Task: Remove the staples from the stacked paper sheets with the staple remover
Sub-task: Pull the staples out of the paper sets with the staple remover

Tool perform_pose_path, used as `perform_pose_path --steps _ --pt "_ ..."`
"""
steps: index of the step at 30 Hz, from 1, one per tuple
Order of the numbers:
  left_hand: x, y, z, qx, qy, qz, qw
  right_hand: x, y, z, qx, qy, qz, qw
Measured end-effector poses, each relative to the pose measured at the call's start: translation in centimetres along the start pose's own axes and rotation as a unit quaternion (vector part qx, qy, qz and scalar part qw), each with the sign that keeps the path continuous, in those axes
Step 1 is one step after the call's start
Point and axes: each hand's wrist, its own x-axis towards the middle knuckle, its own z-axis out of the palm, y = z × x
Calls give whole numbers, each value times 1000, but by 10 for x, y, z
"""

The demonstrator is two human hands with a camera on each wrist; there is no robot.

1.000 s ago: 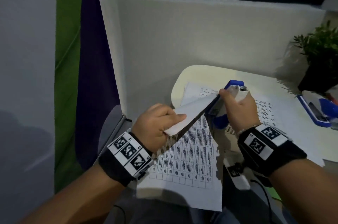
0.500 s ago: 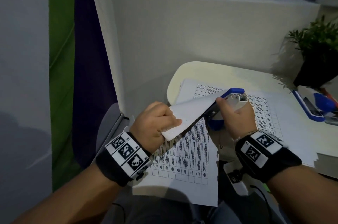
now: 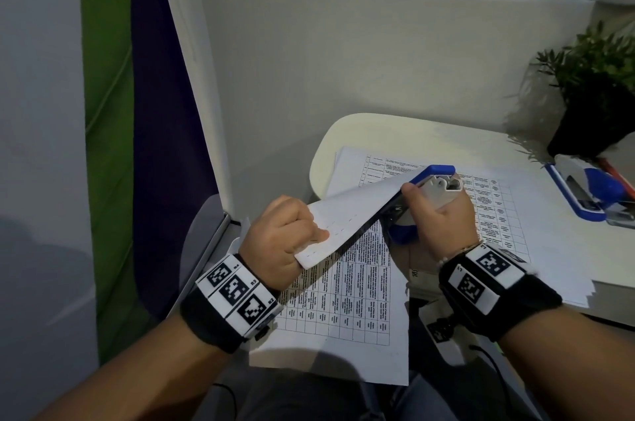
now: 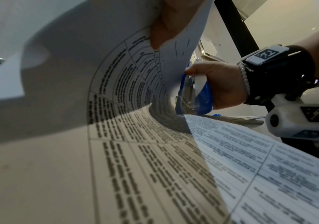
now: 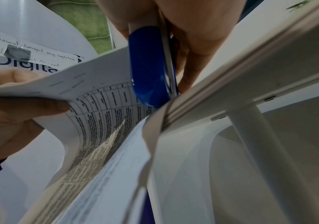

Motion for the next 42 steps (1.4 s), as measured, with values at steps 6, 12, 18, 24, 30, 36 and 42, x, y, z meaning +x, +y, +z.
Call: perform_pose_path --steps 6,12,18,24,30,36,42 --pt "2 9 -4 -7 -46 -52 998 -2 -2 1 -14 0 1 1000" --pt "42 29 -19 -118 86 -401 904 -6 -41 0 8 -26 -70 997" --pt "60 31 -40 -140 82 -451 878 -1 -118 11 145 -6 -161 976" --pt "66 53 -40 -140 64 -398 904 0 -134 35 92 -48 -153 983" --pt "69 61 -44 -141 31 -339 930 -3 -134 38 126 -38 -170 977" --pt "70 60 -47 -141 26 -330 933 0 -138 39 132 -48 -193 971" --pt "76 77 -49 204 118 -172 956 3 -140 49 125 -40 -188 973"
